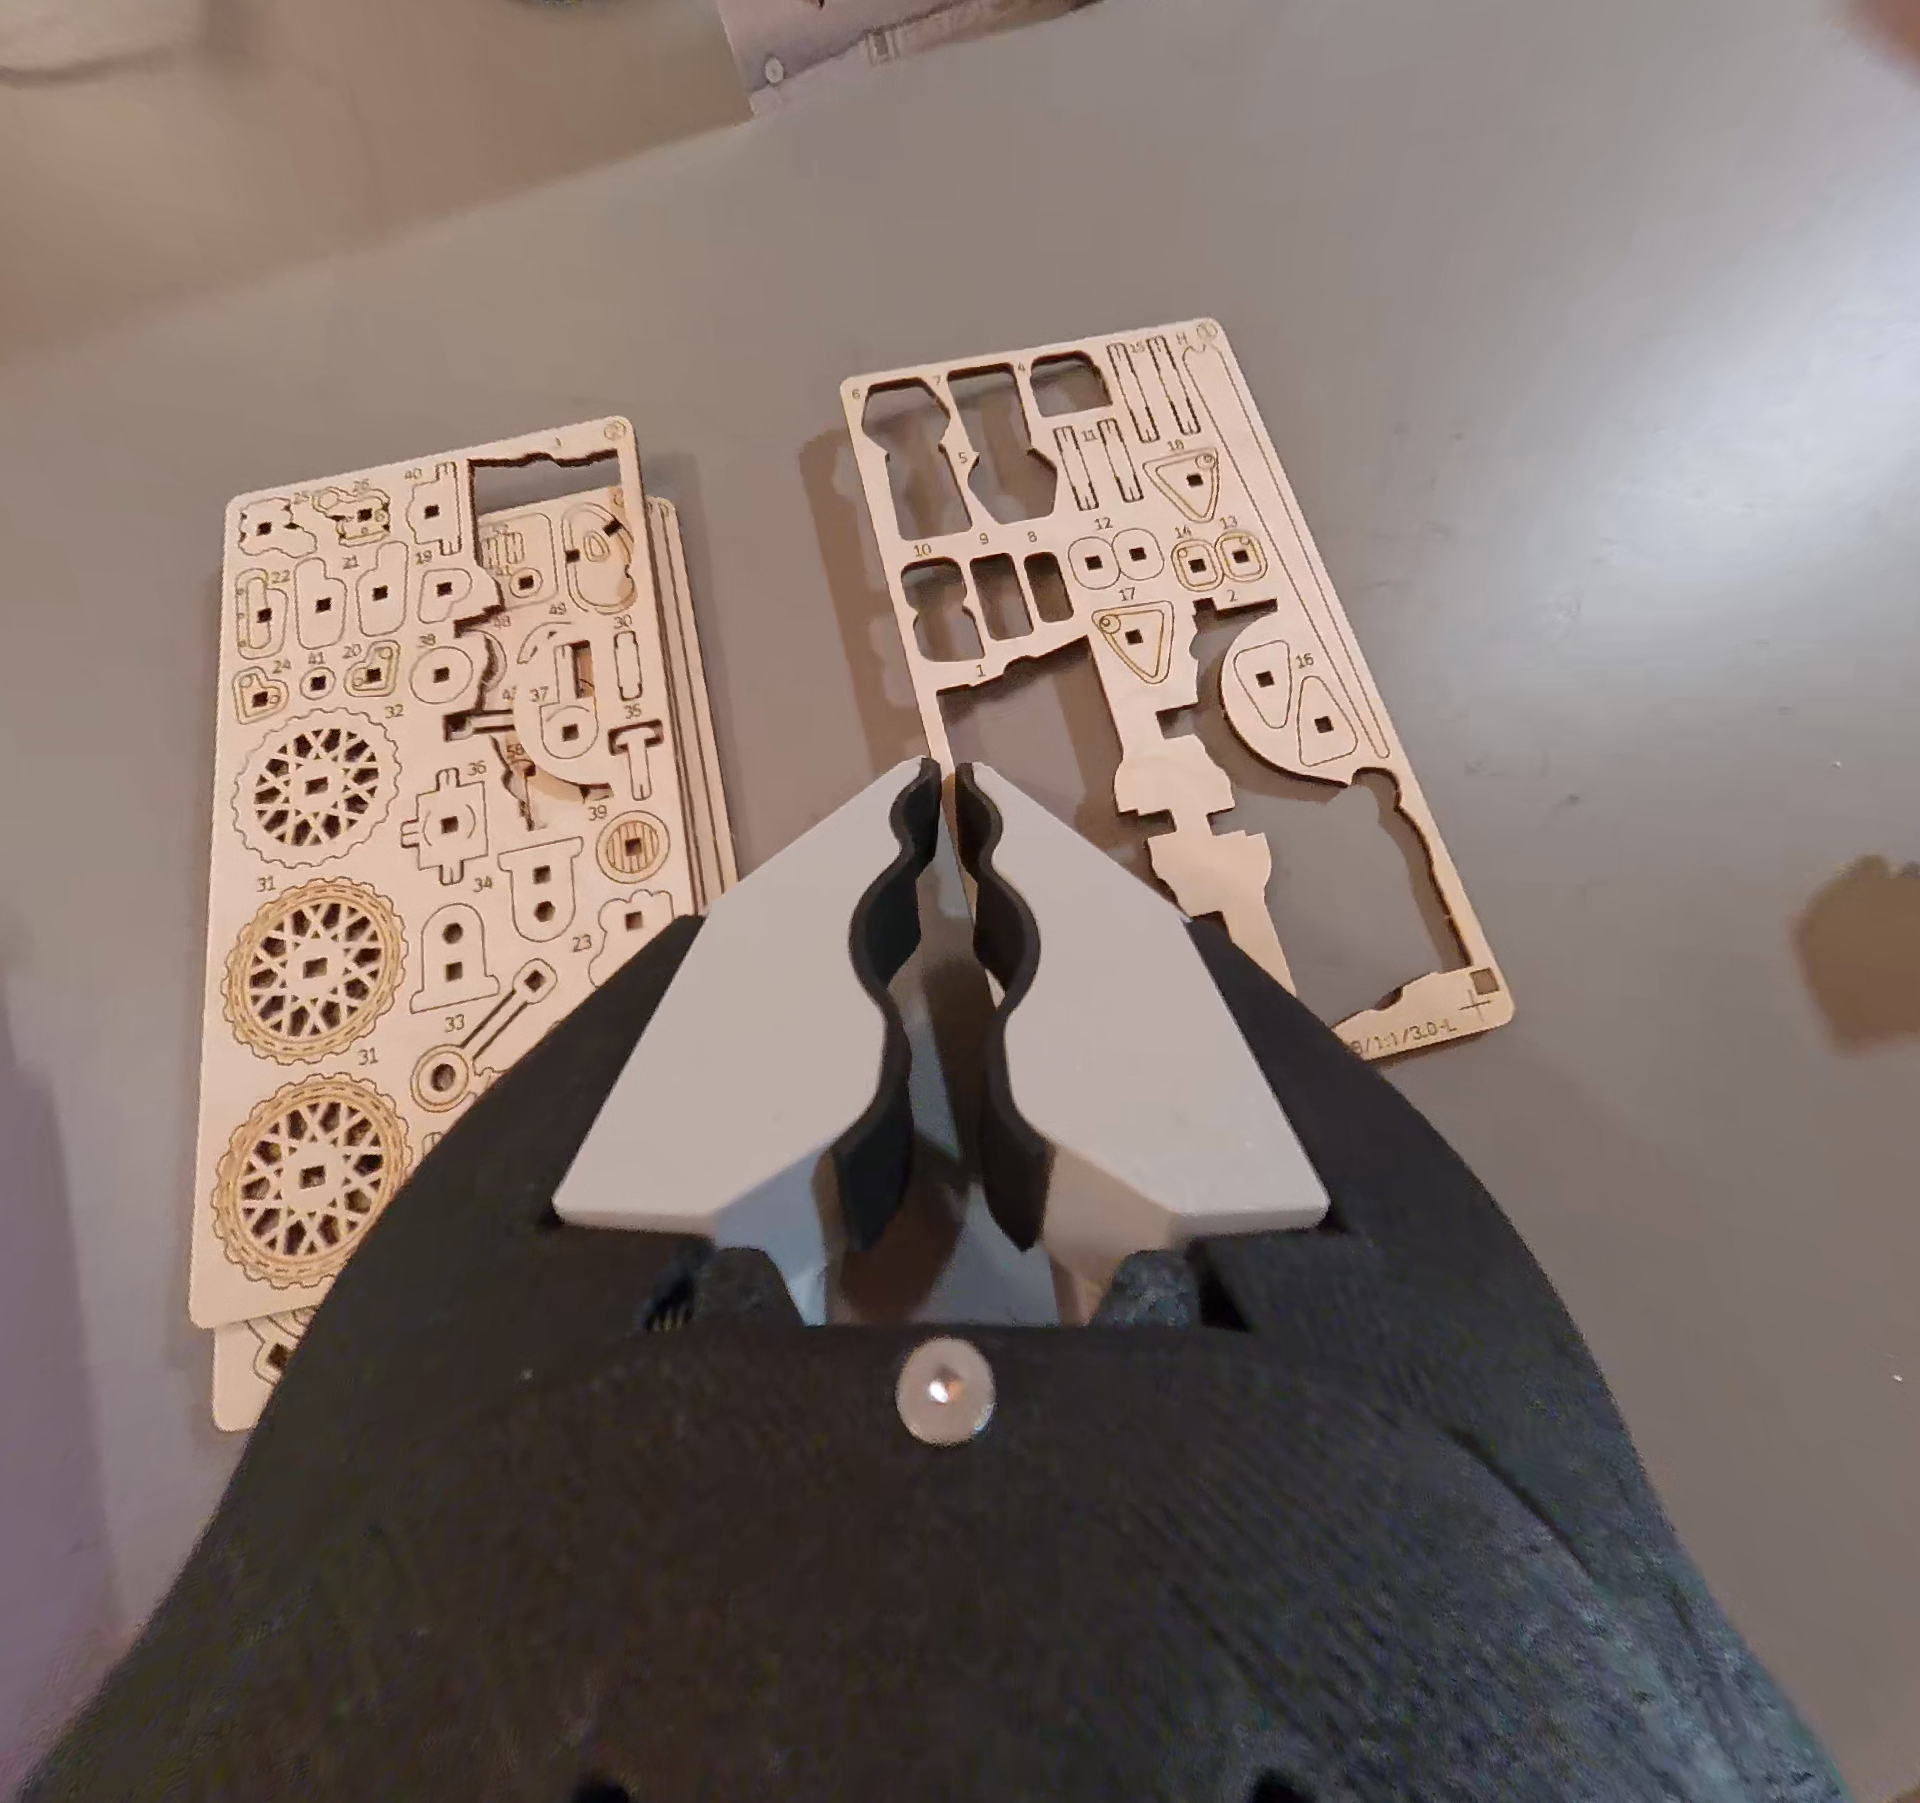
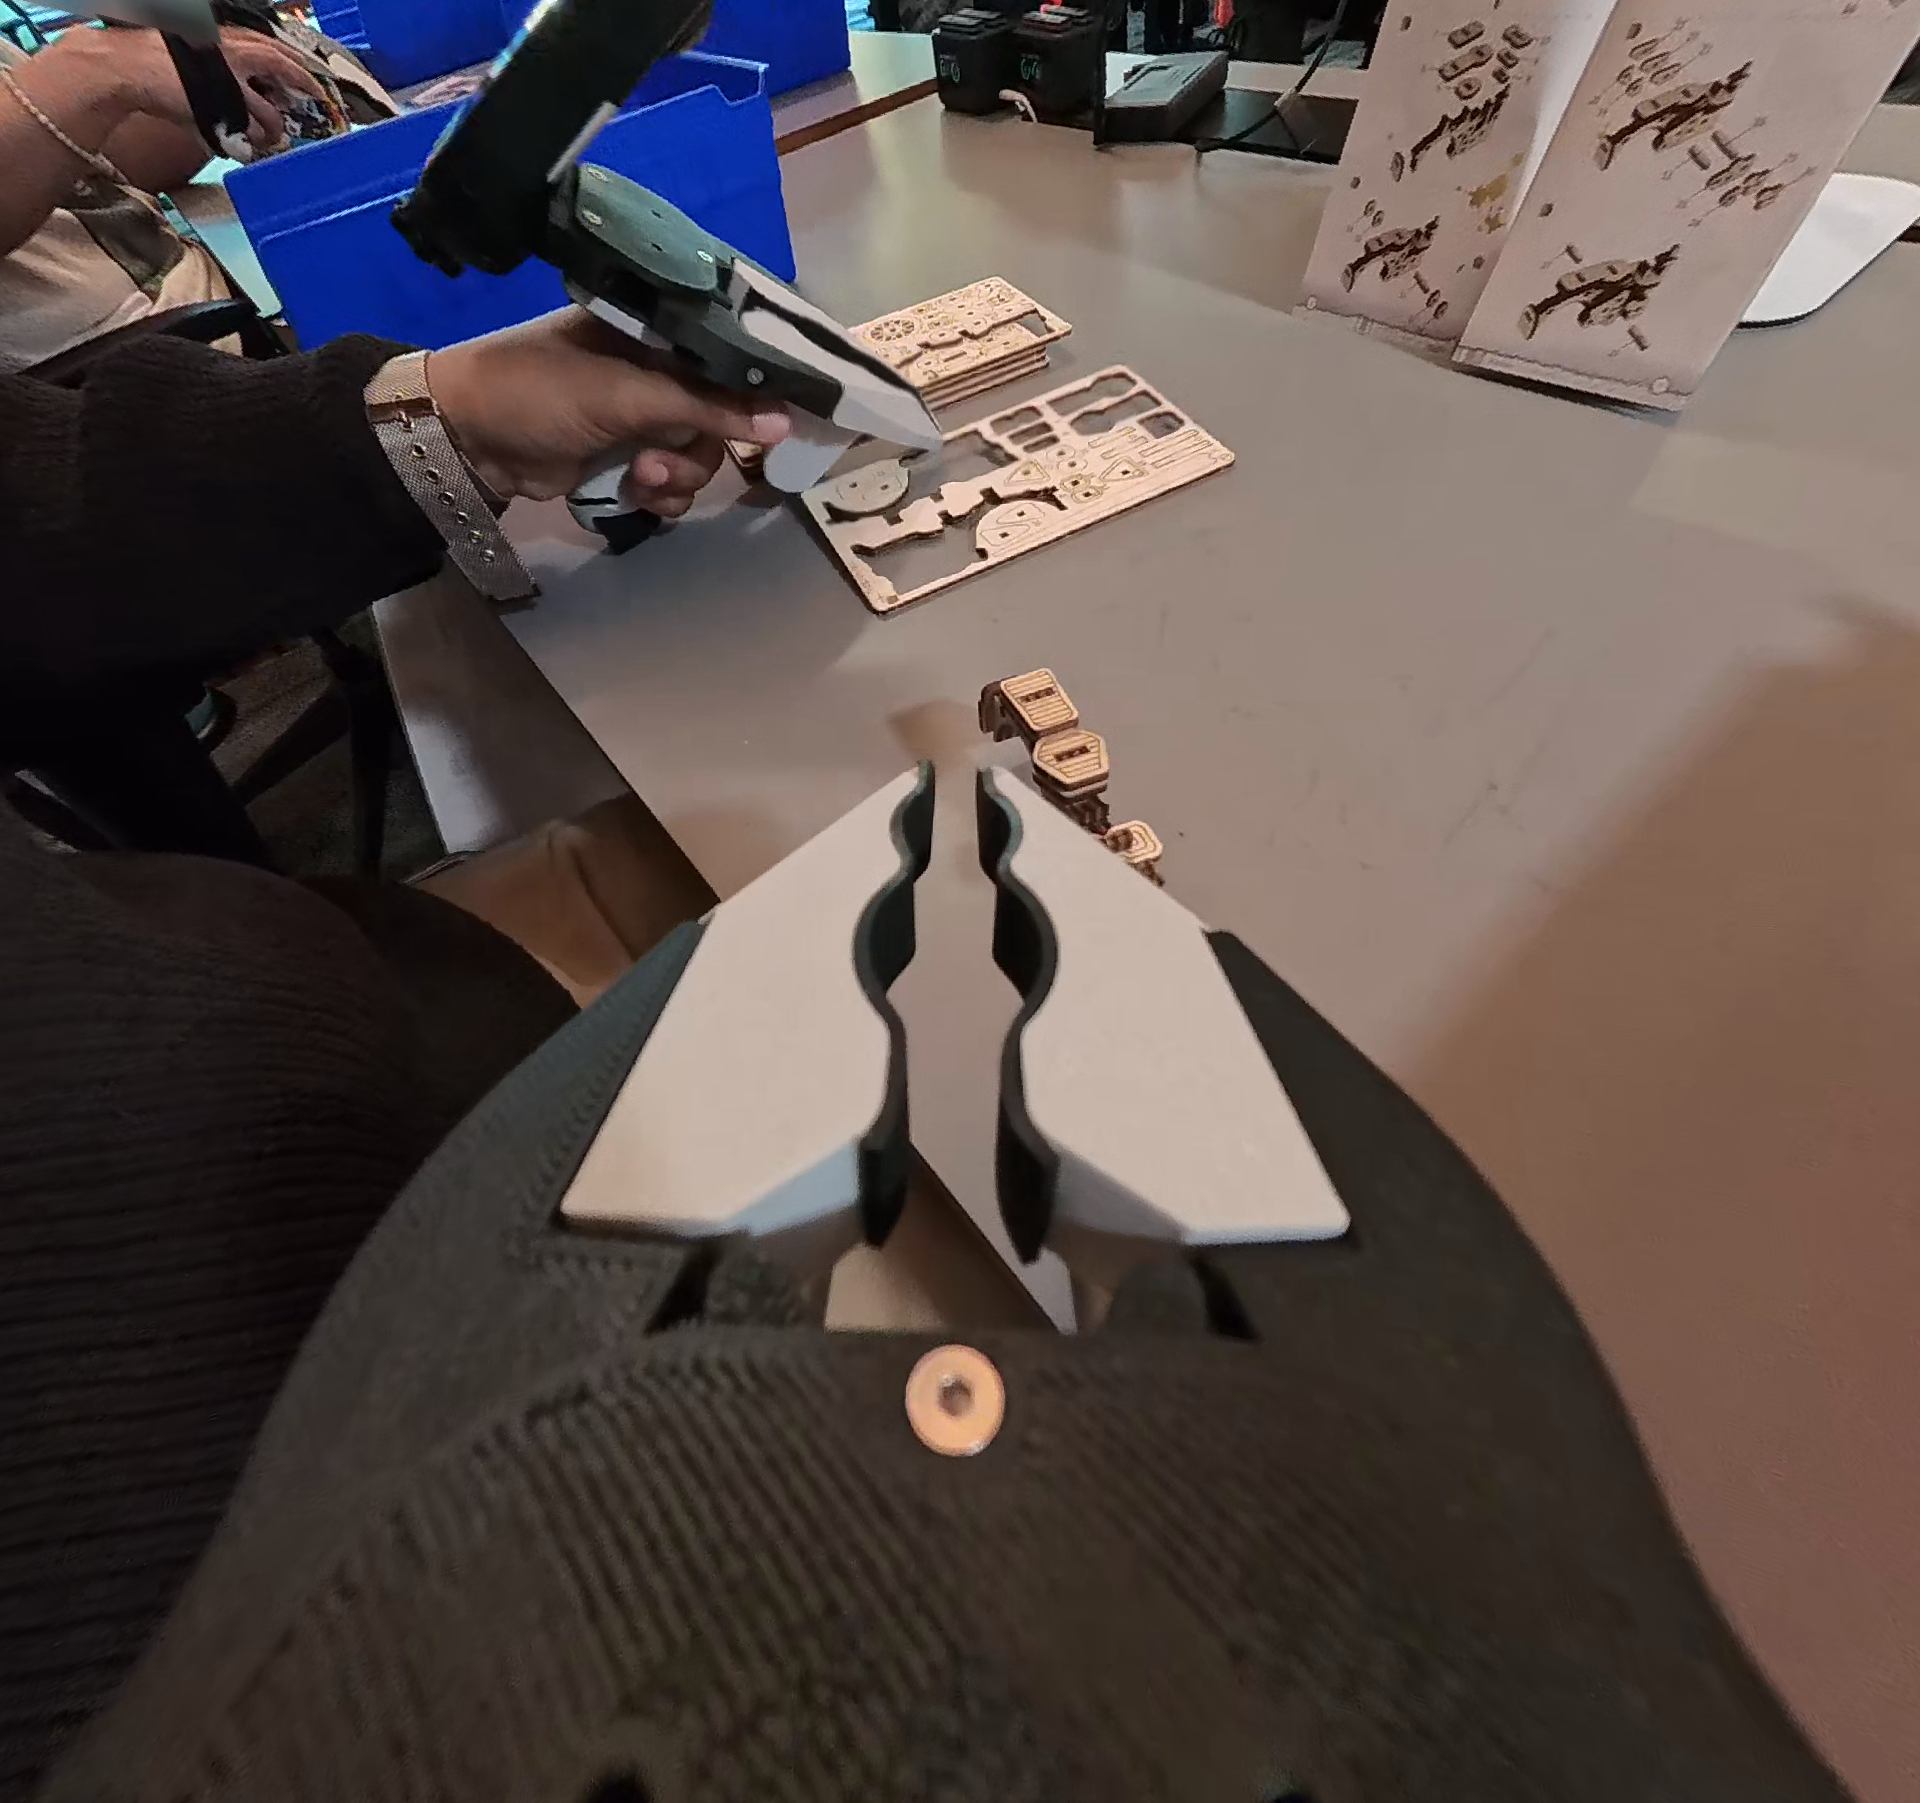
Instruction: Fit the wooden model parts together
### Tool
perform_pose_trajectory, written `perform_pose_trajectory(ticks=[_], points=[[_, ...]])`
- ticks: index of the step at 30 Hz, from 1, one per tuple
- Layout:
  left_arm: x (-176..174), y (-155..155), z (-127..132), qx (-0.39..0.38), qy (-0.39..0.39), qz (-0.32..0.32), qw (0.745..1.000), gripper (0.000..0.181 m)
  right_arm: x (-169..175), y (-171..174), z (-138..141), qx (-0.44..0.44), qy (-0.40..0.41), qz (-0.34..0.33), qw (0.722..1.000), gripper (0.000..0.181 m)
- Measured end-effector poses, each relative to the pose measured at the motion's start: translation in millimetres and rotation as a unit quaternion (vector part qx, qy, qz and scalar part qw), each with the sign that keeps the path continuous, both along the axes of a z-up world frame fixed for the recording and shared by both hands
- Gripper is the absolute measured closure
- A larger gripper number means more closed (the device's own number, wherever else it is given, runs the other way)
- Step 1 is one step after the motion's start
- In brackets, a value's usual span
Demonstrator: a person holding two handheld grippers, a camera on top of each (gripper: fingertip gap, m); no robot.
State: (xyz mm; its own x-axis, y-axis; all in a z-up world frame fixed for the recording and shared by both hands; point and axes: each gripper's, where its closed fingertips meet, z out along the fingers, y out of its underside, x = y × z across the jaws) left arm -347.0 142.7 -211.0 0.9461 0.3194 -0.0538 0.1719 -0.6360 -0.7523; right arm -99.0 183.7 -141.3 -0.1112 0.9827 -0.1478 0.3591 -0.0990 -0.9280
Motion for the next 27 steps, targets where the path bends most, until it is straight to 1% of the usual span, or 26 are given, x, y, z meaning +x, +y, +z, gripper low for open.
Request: perform_pose_trajectory(ticks=[7, 14, 16, 18, 20, 23, 25, 27], points=[[3, 4, 26, 0.065, -0.002, -0.009, 0.998, 0.181, 0, 1, 0, -0.004, 0.0, 0.001, 1.0, 0.174], [15, 7, 58, 0.131, 0.033, -0.034, 0.99, 0.181, 0, 7, 2, -0.006, 0.011, -0.01, 1.0, 0.175], [18, 8, 65, 0.145, 0.046, -0.042, 0.987, 0.181, -1, 13, 4, -0.001, 0.015, -0.025, 1.0, 0.175], [20, 9, 68, 0.152, 0.056, -0.05, 0.986, 0.181, -5, 29, 10, 0.017, 0.027, -0.053, 0.998, 0.176], [21, 10, 67, 0.151, 0.06, -0.055, 0.985, 0.181, -16, 43, 23, 0.028, 0.035, -0.065, 0.997, 0.172], [21, 11, 66, 0.155, 0.056, -0.06, 0.985, 0.181, -48, 46, 43, 0.04, 0.043, -0.031, 0.998, 0.167], [23, 13, 71, 0.168, 0.046, -0.065, 0.983, 0.181, -78, 48, 45, 0.062, 0.029, 0.006, 0.998, 0.159], [26, 14, 74, 0.177, 0.047, -0.075, 0.98, 0.181, -112, 48, 32, 0.079, -0.009, 0.06, 0.995, 0.148]])
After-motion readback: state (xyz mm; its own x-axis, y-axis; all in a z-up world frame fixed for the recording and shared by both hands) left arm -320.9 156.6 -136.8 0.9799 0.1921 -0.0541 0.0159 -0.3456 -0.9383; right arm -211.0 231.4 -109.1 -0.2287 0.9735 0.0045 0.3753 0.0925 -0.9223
